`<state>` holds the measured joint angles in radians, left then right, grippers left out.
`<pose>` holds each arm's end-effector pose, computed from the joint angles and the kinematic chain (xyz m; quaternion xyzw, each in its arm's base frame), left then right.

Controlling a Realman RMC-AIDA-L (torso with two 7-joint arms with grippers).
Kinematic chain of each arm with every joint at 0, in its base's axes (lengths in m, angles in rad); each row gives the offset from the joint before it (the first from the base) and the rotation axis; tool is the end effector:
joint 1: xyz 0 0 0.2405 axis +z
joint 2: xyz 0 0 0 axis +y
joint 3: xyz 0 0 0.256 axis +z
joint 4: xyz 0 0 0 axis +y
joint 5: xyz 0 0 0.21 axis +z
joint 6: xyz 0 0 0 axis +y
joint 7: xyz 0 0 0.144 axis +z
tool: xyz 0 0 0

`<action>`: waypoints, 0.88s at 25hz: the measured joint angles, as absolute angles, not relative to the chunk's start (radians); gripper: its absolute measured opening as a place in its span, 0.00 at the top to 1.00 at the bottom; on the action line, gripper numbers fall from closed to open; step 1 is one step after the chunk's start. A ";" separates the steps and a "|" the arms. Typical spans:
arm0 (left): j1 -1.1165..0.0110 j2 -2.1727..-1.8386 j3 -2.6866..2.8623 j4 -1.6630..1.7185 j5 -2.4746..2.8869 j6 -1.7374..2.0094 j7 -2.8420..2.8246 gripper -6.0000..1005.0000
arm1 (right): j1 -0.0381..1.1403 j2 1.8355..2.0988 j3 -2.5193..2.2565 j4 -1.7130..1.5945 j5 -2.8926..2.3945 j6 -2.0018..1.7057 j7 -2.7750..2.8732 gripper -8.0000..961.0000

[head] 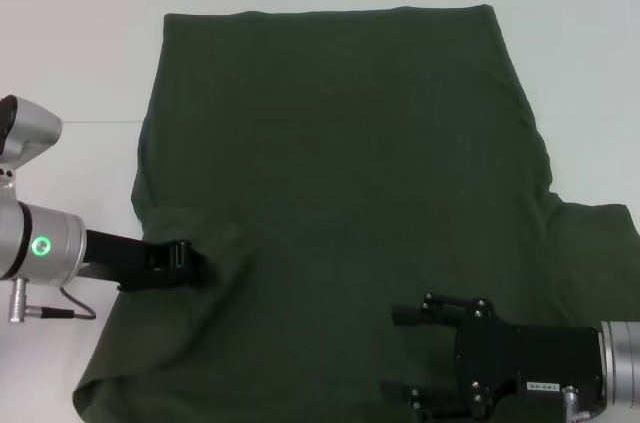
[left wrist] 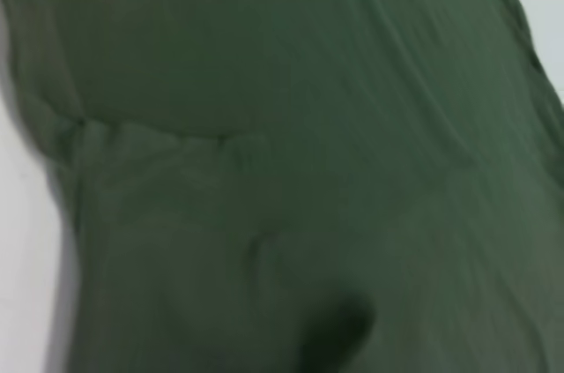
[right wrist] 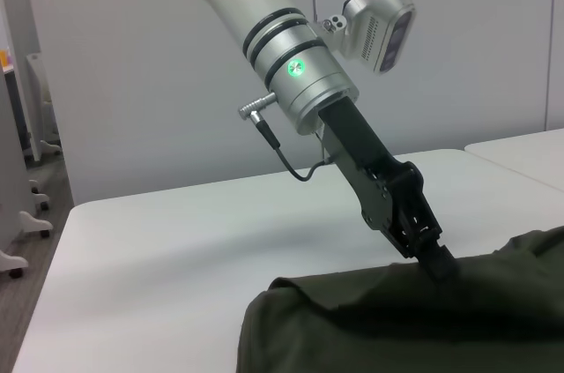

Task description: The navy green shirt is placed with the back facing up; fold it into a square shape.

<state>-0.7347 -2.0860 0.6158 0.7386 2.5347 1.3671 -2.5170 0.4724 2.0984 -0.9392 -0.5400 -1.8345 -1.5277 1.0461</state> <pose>-0.2621 0.3840 0.0019 -0.7598 -0.6294 -0.0770 0.1433 0.2588 0.2959 -0.0480 -0.9601 0.0944 0.2466 0.0925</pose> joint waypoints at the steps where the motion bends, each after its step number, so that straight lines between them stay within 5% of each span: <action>1: -0.735 -2.086 0.615 0.736 2.528 1.374 -2.510 0.98 | 0.472 2.098 -0.939 -0.540 -1.834 -1.528 1.046 0.08; 5: -0.733 -2.084 0.612 0.716 2.484 1.399 -2.483 0.93 | 0.472 2.098 -0.940 -0.540 -1.835 -1.528 1.046 0.08; 13: -0.703 -2.065 0.608 0.709 2.451 1.375 -2.478 0.46 | 0.474 2.098 -0.940 -0.540 -1.835 -1.530 1.046 0.08; 22: -0.686 -2.030 0.606 0.710 2.352 1.514 -2.324 0.20 | 0.472 2.095 -0.927 -0.540 -1.833 -1.528 1.054 0.08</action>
